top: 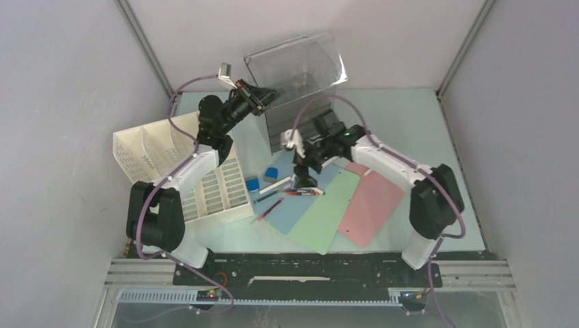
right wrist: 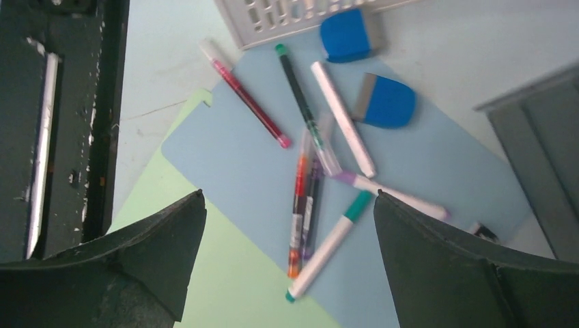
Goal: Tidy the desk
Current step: Pick up the stationery from the center of the board.
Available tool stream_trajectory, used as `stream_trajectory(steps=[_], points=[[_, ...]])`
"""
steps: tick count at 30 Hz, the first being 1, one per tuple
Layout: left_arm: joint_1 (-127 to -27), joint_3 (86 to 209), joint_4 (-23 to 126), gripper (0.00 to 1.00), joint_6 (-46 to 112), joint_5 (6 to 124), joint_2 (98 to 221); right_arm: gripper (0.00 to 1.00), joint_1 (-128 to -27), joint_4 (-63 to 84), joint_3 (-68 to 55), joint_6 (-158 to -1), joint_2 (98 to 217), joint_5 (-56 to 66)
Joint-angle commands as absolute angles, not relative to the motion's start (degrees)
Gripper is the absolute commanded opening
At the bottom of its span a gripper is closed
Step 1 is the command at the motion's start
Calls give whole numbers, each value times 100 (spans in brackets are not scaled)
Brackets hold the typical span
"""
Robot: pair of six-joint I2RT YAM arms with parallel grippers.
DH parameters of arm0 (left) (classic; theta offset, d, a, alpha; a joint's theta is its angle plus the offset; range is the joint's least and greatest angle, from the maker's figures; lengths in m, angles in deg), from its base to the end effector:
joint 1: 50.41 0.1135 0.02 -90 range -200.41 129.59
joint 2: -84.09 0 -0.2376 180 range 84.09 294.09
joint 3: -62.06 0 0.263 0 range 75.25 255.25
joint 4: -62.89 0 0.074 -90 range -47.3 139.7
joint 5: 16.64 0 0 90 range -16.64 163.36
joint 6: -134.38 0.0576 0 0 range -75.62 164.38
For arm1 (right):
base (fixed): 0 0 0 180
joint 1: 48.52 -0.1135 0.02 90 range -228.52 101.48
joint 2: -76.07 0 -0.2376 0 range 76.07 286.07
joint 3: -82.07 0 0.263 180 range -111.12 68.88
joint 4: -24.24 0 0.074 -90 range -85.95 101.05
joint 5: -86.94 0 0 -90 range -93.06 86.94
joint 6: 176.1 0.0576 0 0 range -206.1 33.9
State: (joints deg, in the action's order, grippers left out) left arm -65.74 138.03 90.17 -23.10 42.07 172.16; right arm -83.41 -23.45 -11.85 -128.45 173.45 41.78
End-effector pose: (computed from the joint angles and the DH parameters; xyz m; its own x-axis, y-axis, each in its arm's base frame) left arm 0.3664 -0.1315 0.3281 -0.5585 -0.6654 -0.4953 0.5050 0.2009 -0.8394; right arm 0.2926 0.2536 0.2438 0.0455 -0.5506 -0.8335 -0.9982 -0.0572 -0.0167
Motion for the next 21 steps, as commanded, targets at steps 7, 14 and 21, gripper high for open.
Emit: stream_trajectory(steps=[7, 14, 21], points=[[-6404, 14079, 8924, 0, -2557, 4432, 16986, 100, -9360, -1456, -2064, -11704, 18659, 2104], [-6377, 14077, 8925, 0, -2549, 4415, 16990, 96, -9625, -609, -2384, -10637, 19220, 881], [-6368, 14037, 8925, 0, -2528, 4417, 16958, 93, -9790, -218, -2571, -10397, 19706, 337]])
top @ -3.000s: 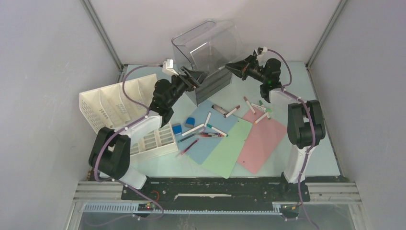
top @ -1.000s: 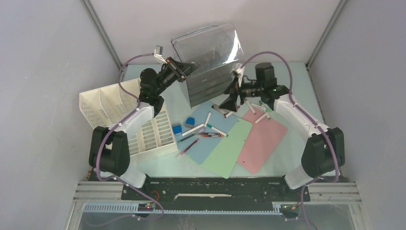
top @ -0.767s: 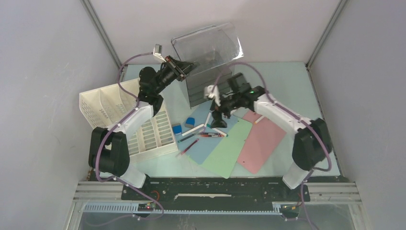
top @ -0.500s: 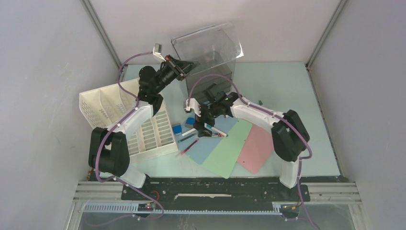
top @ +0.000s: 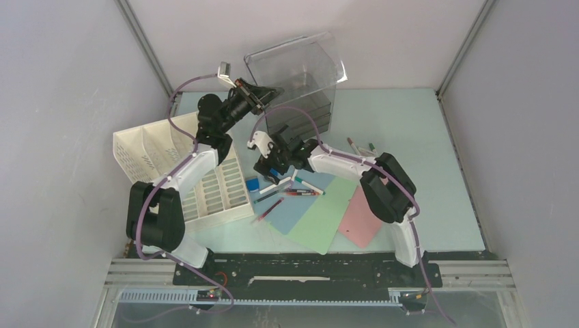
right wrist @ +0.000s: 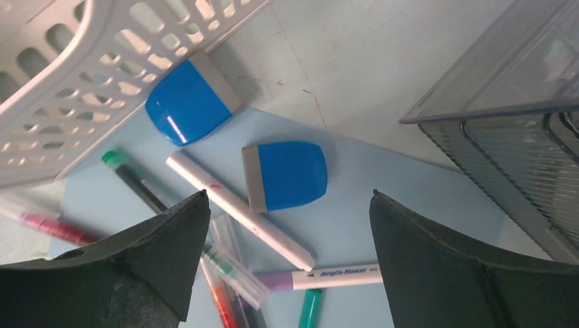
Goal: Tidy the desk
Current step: Pick up the stationery from the center of the board.
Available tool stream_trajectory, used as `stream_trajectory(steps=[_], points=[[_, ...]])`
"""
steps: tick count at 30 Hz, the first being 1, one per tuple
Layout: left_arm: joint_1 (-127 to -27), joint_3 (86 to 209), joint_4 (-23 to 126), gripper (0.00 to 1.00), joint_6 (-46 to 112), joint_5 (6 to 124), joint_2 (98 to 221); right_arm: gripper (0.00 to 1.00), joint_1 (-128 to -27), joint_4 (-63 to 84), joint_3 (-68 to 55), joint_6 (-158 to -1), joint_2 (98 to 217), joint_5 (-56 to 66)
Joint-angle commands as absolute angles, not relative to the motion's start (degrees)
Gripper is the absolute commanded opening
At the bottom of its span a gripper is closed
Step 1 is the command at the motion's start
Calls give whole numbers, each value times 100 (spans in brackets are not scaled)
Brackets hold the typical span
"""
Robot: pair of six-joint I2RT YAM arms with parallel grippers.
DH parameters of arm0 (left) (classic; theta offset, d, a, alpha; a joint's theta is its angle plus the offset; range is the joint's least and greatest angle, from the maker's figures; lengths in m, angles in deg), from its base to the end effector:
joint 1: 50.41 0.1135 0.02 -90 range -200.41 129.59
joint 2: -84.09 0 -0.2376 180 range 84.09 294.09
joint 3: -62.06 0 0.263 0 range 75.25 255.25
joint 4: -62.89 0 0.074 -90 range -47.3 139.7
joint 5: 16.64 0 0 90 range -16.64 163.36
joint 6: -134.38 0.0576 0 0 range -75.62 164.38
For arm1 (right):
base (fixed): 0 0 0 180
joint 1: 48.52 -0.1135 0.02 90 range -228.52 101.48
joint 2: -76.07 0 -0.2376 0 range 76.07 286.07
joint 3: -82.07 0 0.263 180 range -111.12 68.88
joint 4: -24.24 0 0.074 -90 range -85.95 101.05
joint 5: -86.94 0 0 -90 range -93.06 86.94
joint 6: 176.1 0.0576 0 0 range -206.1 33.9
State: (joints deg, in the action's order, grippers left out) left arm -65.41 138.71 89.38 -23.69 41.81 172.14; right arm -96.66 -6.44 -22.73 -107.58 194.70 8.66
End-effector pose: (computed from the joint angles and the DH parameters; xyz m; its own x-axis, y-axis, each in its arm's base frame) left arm 0.3675 -0.1297 0.3310 -0.5634 -0.6675 -0.4870 0.4979 0.1961 -0.8448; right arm 0.3131 0.3669 0.1678 -0.1329 -0.6856 -0.7157 -0.9399 0.3164 -0.1286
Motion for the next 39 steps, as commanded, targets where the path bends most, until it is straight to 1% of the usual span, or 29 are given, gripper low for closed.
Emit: stream_trajectory(steps=[1, 7, 11, 18, 21, 28, 39], points=[[-6360, 14037, 8926, 0, -2531, 4410, 16967, 93, -9798, -236, -2660, -10362, 19796, 284], [-6359, 14011, 8999, 0, -2564, 4379, 17003, 94, -9749, -457, -3153, -10241, 20221, 196], [-6350, 14002, 9038, 0, -2579, 4356, 17021, 96, -9754, -583, -3314, -10239, 20425, 317], [-6344, 13985, 9074, 0, -2592, 4339, 17022, 96, -9775, -643, -3359, -10216, 20602, 396], [-6344, 13971, 9096, 0, -2599, 4339, 17021, 94, -9782, -660, -3358, -10217, 20639, 397], [-6342, 13959, 9118, 0, -2610, 4338, 17022, 88, -9800, -808, -3455, -10223, 20715, 435], [-6327, 13924, 9127, 0, -2610, 4346, 17013, 80, -9813, -1047, -3444, -10192, 20833, 519]])
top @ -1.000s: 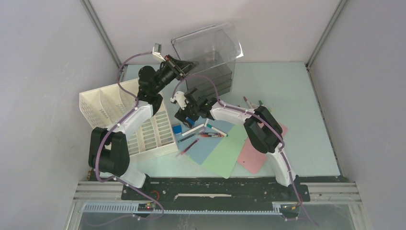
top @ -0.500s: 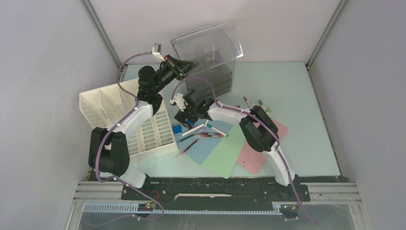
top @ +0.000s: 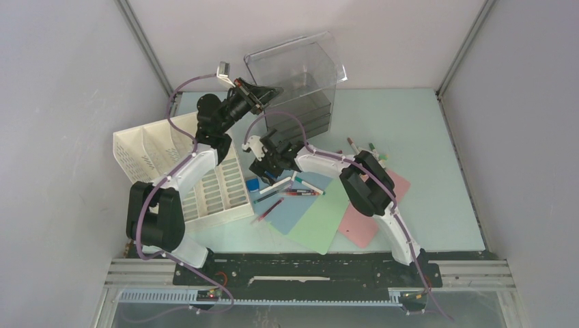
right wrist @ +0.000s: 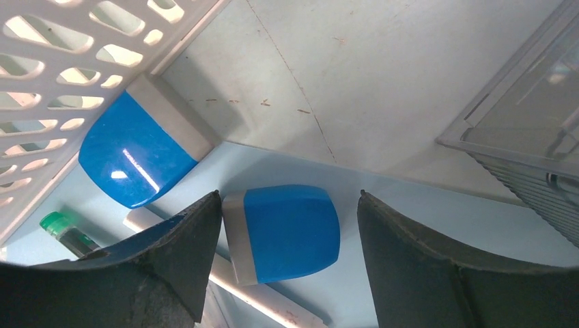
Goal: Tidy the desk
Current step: Pick up the stationery from the center of the board.
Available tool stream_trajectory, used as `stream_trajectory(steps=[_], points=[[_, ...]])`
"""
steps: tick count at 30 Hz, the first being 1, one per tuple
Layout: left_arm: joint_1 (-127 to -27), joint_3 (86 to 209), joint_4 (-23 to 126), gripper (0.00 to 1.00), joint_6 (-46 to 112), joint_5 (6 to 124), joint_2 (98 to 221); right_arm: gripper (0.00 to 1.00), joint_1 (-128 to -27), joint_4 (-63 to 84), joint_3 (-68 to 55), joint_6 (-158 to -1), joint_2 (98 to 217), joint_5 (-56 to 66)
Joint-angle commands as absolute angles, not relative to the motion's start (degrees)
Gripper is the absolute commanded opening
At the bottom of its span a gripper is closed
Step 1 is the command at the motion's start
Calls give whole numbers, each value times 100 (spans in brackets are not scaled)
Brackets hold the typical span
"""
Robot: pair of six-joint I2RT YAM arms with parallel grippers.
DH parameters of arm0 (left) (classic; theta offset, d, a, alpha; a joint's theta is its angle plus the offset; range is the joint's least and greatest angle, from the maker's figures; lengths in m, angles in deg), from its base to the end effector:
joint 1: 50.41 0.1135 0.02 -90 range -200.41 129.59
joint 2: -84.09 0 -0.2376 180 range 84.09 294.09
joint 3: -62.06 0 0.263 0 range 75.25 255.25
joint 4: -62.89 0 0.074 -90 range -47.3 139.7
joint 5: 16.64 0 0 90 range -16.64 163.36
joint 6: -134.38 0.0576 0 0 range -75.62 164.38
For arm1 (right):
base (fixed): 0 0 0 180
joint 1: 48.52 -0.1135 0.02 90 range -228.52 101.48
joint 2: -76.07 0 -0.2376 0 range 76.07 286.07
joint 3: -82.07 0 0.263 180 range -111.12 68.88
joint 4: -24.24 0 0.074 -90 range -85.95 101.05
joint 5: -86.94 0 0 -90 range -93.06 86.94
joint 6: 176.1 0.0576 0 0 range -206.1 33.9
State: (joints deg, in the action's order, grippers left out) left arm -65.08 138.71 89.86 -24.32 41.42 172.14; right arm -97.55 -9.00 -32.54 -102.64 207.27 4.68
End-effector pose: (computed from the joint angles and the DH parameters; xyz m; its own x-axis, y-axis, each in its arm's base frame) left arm 0.3677 -0.1278 0.3320 -0.5652 -0.6693 -0.4822 0.4991 0.1880 -0.8459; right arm 0.3306 0.3925 0.1170 -0.2511 -0.7194 -0.6477 -0.9145 0.3957 -0.0850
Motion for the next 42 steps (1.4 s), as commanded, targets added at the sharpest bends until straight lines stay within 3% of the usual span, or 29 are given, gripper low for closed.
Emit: stream_trajectory(steps=[1, 26, 42], points=[[-6331, 13915, 9135, 0, -2610, 4348, 17013, 79, -9811, -1052, -3445, -10192, 20841, 520], [-6324, 13939, 9171, 0, -2634, 4356, 17004, 29, -9734, -791, -2925, -10497, 19767, 473], [-6315, 14349, 9171, 0, -2783, 4347, 17111, 23, -9807, -636, -1889, -11558, 18123, -48]])
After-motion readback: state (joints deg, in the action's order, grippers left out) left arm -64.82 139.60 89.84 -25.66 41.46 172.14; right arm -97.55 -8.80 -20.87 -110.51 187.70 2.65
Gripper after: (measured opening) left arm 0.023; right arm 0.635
